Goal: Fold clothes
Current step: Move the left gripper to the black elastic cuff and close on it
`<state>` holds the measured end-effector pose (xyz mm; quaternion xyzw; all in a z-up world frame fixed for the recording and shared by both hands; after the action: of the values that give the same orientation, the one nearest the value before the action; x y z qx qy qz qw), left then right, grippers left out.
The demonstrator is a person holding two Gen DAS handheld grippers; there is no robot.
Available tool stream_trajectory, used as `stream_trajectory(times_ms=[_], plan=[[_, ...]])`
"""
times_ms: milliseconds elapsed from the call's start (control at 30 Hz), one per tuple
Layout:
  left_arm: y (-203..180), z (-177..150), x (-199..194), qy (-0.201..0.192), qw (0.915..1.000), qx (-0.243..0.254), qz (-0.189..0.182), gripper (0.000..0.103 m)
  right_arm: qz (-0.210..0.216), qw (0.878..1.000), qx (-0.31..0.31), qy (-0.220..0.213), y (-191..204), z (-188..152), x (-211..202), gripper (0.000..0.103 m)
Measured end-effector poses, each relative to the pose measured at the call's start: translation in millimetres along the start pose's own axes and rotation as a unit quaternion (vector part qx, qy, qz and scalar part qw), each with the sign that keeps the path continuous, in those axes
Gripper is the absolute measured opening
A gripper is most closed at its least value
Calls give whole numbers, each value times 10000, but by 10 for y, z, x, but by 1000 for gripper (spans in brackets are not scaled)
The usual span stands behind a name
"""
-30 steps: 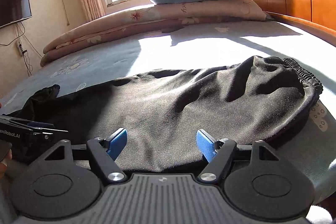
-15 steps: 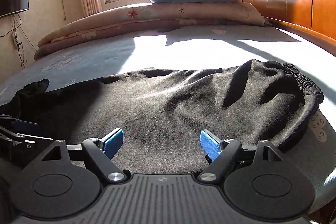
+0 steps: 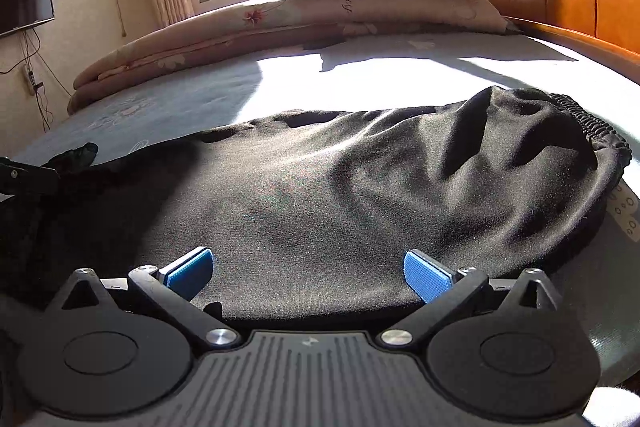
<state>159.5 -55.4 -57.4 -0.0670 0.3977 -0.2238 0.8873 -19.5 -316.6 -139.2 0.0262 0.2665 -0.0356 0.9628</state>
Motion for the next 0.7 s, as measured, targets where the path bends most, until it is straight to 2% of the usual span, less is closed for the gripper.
stream_trajectory(times_ms=[67, 133, 200, 267, 367, 467, 567, 700], plan=[[217, 393, 121, 150, 9989, -108, 421, 55, 158, 9995, 34, -259, 29, 24, -60, 103], [446, 705, 328, 416, 9949, -354, 844, 45, 233, 9987, 6, -451, 79, 63, -82, 103], [679, 914, 597, 797, 9878, -695, 1146, 45, 339, 9980, 19, -532, 108, 104, -54, 103], [822, 1005, 850, 1052, 9802, -799, 1473, 45, 405, 9980, 3, -487, 124, 123, 6, 103], [934, 1003, 1169, 1429, 9669, -847, 1939, 44, 414, 9984, 85, -371, 91, 116, 66, 103], [989, 933, 1368, 1696, 9576, -1004, 2102, 45, 499, 9974, 383, -345, -4, 106, 83, 103], [1004, 914, 1465, 1766, 9525, -935, 2296, 52, 537, 9959, 678, -270, -84, 86, 114, 103], [987, 944, 1456, 1798, 9528, -850, 2294, 47, 578, 9951, 748, -288, -98, 85, 116, 103]])
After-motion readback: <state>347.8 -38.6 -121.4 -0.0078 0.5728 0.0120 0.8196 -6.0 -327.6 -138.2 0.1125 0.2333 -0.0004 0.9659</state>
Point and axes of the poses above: each gripper's, at about its wrist camera, not at the fingertips, and x roughly the way its jaws point, y to its left, z to its top, the point moved 3 cm from there along x, roughly the way its jaws point, and after that the axes turned 12 degrees about -x, right-handed, at the moved point
